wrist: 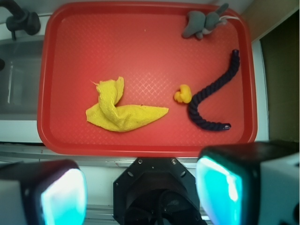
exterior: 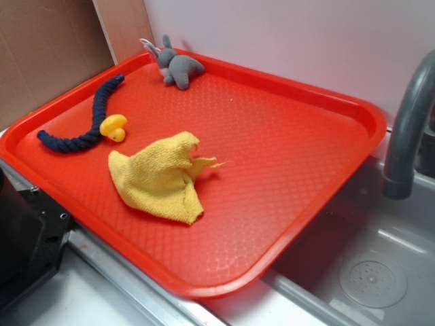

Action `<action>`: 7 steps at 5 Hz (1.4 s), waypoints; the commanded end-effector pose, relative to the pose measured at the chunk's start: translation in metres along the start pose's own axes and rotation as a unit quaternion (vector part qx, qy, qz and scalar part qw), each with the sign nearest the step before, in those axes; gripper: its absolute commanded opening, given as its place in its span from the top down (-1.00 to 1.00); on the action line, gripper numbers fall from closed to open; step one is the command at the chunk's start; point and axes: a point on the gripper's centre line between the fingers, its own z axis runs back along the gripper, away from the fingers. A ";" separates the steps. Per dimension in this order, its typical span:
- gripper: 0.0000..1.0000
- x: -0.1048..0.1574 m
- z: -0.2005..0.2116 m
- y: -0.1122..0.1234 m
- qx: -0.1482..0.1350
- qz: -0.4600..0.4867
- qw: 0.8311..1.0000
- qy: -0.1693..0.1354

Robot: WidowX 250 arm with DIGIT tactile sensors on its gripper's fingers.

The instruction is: Grab the yellow cloth.

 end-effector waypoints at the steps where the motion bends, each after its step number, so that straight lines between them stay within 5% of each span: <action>1: -1.00 0.046 -0.084 -0.056 -0.045 -0.240 0.970 -0.002; 2: -1.00 0.041 -0.119 -0.068 -0.063 -0.357 0.932 0.021; 3: -1.00 0.017 -0.155 -0.082 -0.036 -0.471 0.877 0.089; 4: -1.00 0.030 -0.191 -0.075 -0.038 -0.514 0.851 0.102; 5: -1.00 0.016 -0.204 -0.055 -0.019 -0.461 0.880 0.117; 7: -1.00 0.010 -0.195 -0.033 -0.001 -0.407 0.904 0.128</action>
